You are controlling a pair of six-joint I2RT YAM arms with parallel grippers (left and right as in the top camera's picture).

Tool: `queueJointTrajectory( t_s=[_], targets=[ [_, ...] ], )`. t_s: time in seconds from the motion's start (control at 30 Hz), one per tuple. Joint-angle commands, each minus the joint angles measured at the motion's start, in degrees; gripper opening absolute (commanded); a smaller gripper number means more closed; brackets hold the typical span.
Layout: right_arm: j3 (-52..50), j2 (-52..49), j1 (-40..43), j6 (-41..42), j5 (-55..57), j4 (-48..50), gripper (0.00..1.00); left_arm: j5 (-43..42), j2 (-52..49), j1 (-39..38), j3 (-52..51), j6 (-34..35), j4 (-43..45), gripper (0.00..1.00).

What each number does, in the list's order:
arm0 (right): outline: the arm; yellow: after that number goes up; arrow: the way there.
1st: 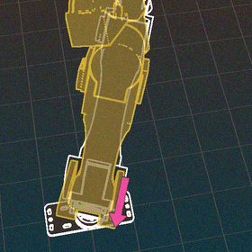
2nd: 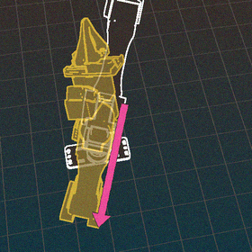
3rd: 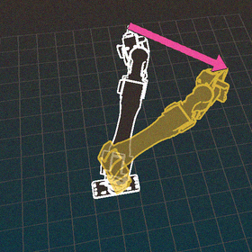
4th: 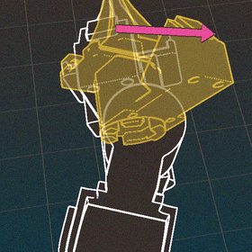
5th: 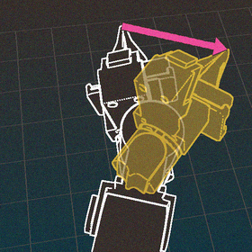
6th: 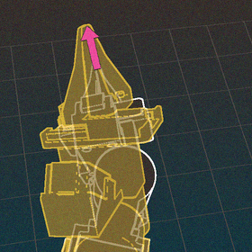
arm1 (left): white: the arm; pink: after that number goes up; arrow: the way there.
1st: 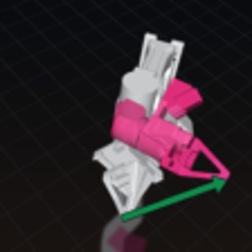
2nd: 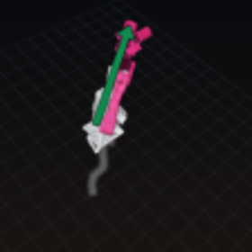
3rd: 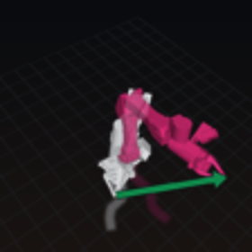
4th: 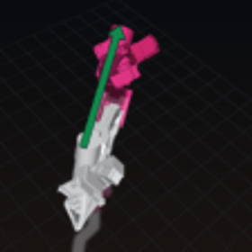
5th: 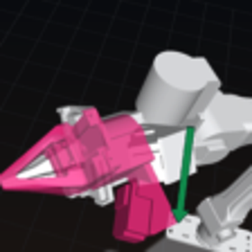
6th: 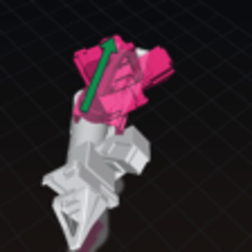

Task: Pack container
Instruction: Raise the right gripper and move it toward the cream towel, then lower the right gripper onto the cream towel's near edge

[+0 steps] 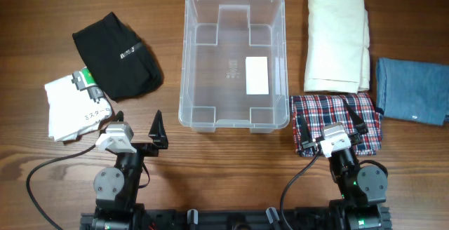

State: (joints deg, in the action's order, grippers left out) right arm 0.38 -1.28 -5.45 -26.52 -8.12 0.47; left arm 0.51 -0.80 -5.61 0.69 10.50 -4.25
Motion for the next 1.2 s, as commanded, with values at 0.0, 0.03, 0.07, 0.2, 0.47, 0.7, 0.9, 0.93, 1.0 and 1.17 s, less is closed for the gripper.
queueJointTrajectory(
  t_s=[0.0,0.03,0.07,0.2,0.47,0.7,0.9,0.93,1.0,1.17],
  targets=[
    [-0.1,-0.4,0.2,-0.5,-0.9,0.3,1.0,-0.5,0.3,0.4,-0.4,-1.3,0.1,1.0],
    [-0.1,-0.4,0.2,-0.5,-0.9,0.3,1.0,-0.5,0.3,0.4,-0.4,-1.3,0.1,1.0],
    [-0.1,-0.4,0.2,-0.5,-0.9,0.3,1.0,-0.5,0.3,0.4,-0.4,-1.3,0.1,1.0],
    [-0.1,-0.4,0.2,-0.3,-5.6,0.8,1.0,-0.5,0.3,0.4,-0.4,-1.3,0.1,1.0],
    [-0.1,-0.4,0.2,-0.4,-29.6,1.6,1.0,-0.5,0.3,0.4,-0.4,-1.3,0.1,1.0],
    [-0.1,-0.4,0.2,-5.1,-32.7,4.0,1.0,-0.5,0.3,0.4,-0.4,-1.3,0.1,1.0],
    [1.7,-0.4,0.2,12.6,-28.9,8.9,1.0,-0.5,0.3,0.4,-0.4,-1.3,0.1,1.0],
    [2.8,-0.4,0.2,16.5,-27.1,8.9,1.0,-0.5,0.3,0.4,-0.4,-1.3,0.1,1.0],
    [4.8,-0.4,0.2,21.4,-25.4,8.9,1.0,-0.5,0.3,0.4,-0.4,-1.3,0.1,1.0],
    [12.2,-1.2,0.2,29.9,-17.5,6.0,1.0,-0.5,0.3,0.4,-0.4,-1.3,0.1,1.0]
  ],
)
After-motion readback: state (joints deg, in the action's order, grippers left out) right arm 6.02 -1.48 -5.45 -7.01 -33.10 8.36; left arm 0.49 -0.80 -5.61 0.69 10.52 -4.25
